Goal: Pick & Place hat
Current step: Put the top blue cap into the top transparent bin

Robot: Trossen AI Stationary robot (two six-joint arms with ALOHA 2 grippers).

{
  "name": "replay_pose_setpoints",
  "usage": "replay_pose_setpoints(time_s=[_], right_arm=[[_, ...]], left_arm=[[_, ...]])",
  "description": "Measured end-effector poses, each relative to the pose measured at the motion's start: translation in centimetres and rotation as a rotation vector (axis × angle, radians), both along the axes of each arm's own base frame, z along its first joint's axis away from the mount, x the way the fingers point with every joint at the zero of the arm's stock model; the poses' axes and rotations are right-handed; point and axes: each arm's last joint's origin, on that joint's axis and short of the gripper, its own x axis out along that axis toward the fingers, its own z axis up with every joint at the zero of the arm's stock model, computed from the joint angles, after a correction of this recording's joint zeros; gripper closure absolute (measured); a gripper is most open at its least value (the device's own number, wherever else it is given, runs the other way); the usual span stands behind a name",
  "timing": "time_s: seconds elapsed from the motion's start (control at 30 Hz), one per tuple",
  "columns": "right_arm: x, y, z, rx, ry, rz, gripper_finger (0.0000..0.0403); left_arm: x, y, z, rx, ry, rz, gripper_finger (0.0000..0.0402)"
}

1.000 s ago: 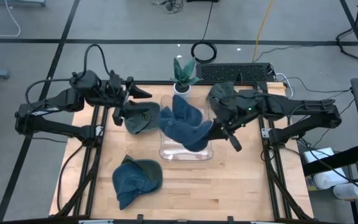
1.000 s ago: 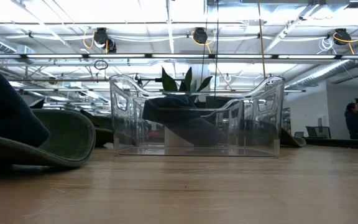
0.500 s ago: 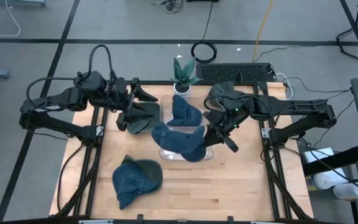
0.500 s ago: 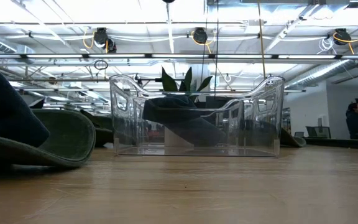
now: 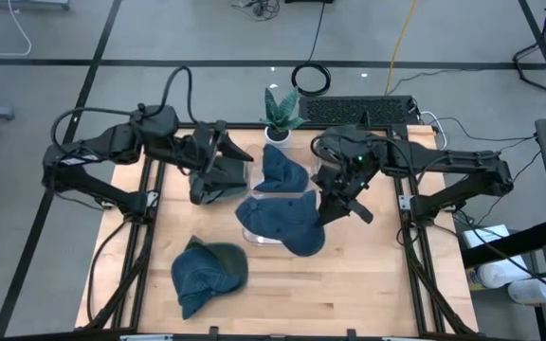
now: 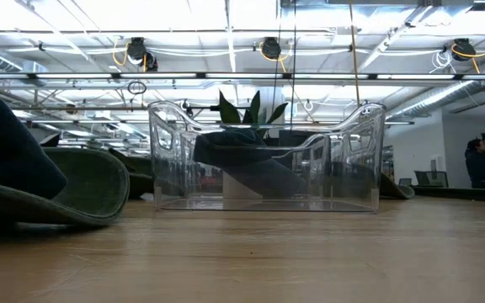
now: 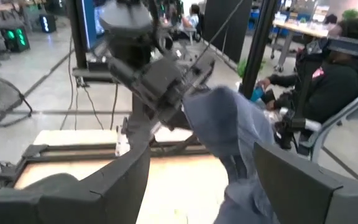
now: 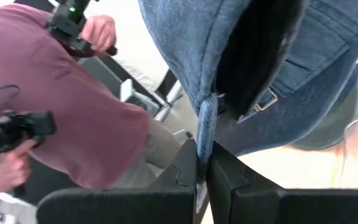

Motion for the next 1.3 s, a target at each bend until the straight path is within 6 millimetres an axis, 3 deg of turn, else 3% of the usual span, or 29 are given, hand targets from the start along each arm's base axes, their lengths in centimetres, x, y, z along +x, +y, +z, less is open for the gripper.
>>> replay_pose_setpoints(time_s=[0.7, 1.3], right_arm=[[-0.5, -4.2, 1.5, 0.224, 0.02, 0.085, 0.0401], [0.6, -5.0, 0.7, 0.214, 0.012, 0.071, 0.0401]], left_arm=[[0.7, -2.2, 0.1, 0.091, 0.027, 0.114, 0.0105], [2.6, -2.5, -1.2, 0.019, 0.095, 0.069, 0.0105]])
